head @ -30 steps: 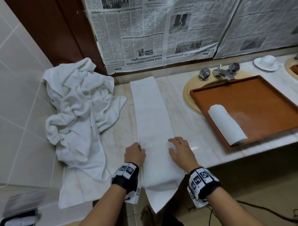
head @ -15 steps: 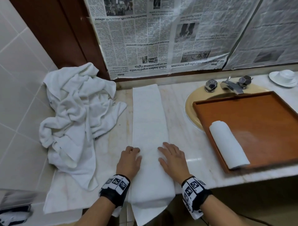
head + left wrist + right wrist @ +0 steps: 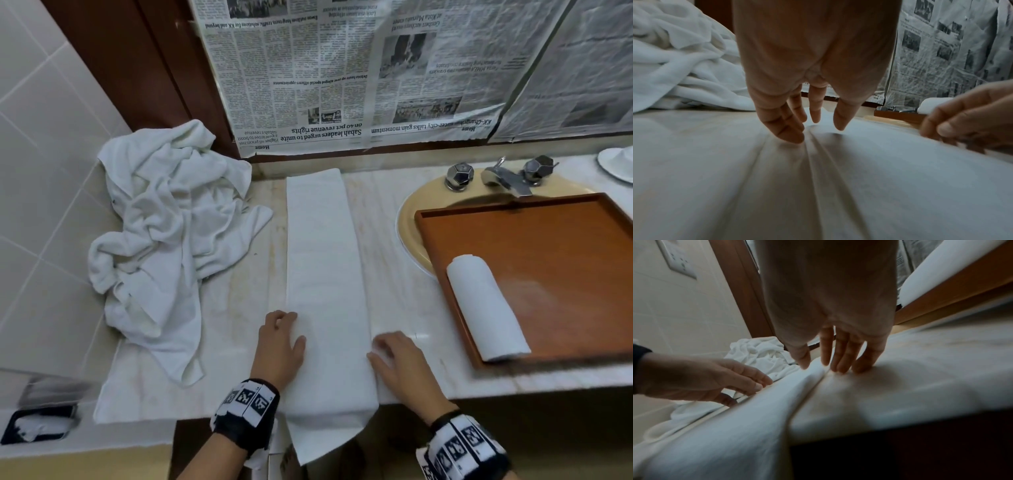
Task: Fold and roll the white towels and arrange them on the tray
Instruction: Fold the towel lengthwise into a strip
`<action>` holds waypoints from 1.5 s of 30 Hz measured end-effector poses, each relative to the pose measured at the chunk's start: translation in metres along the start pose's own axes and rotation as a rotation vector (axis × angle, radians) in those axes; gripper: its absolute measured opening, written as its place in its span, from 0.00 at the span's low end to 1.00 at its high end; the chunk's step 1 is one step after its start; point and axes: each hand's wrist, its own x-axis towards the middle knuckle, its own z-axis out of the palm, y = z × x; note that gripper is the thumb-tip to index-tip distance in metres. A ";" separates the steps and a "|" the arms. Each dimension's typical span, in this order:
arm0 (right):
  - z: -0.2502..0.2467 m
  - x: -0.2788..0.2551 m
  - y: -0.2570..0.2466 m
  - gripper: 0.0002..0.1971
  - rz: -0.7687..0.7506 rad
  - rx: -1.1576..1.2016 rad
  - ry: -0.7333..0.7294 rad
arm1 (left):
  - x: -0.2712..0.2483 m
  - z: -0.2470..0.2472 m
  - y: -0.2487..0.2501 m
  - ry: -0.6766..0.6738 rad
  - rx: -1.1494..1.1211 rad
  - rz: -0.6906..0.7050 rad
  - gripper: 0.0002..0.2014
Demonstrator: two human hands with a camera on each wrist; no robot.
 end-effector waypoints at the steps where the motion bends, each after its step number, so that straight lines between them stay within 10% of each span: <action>1: -0.001 -0.014 0.000 0.09 0.008 0.012 -0.042 | -0.009 0.002 -0.003 0.007 -0.012 0.006 0.25; 16: 0.029 -0.068 -0.033 0.06 0.205 0.018 0.053 | -0.101 0.014 -0.024 0.118 -0.041 0.056 0.12; 21: 0.023 -0.077 -0.048 0.06 0.286 0.326 0.017 | -0.130 0.011 -0.037 -0.020 -0.035 -0.192 0.15; 26: 0.027 -0.093 -0.050 0.04 0.257 0.454 -0.084 | -0.139 0.018 -0.061 -0.369 -0.193 -0.285 0.39; 31: 0.029 -0.094 -0.044 0.16 0.288 0.497 -0.113 | -0.135 0.009 -0.059 -0.223 -0.431 -0.161 0.10; 45: 0.003 0.014 -0.057 0.18 0.297 0.617 0.105 | -0.041 -0.017 -0.009 -0.048 -0.469 -0.154 0.12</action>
